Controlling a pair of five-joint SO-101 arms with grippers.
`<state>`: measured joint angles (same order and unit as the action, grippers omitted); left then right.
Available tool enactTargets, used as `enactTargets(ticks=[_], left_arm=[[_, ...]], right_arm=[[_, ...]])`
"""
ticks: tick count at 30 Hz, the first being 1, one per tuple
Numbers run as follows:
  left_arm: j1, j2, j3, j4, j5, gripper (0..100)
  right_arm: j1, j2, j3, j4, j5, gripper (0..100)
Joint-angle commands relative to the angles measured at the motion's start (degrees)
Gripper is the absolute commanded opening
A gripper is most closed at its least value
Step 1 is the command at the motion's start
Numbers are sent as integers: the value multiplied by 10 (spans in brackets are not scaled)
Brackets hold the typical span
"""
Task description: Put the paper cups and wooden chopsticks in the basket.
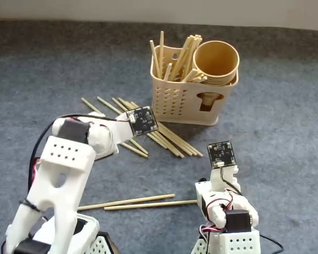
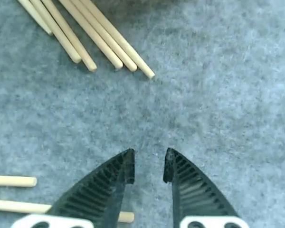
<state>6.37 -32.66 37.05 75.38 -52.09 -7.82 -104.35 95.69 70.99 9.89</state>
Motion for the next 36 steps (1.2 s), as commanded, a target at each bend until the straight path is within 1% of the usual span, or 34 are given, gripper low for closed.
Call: enactTargets(ticks=[1, 7, 11, 16, 23, 27, 32, 36], left_arm=[[6, -66, -53, 3, 59, 6], [5, -110, -117, 3, 147, 6], [6, -115, -189, 2, 227, 6], [10, -115, -283, -2, 309, 6], [87, -115, -406, -4, 409, 6], [132, -114, -452, -47, 454, 6], [174, -114, -462, -127, 522, 6], [198, -113, -460, -193, 541, 6]], right_arm=[[-1, -6, 67, 3, 6, 119], [-1, -6, 67, 3, 6, 119], [-1, -6, 67, 3, 6, 119], [-1, -6, 67, 3, 6, 119], [-1, -6, 67, 3, 6, 119], [-1, -6, 67, 3, 6, 119], [-1, -6, 67, 3, 6, 119], [-1, -6, 67, 3, 6, 119]])
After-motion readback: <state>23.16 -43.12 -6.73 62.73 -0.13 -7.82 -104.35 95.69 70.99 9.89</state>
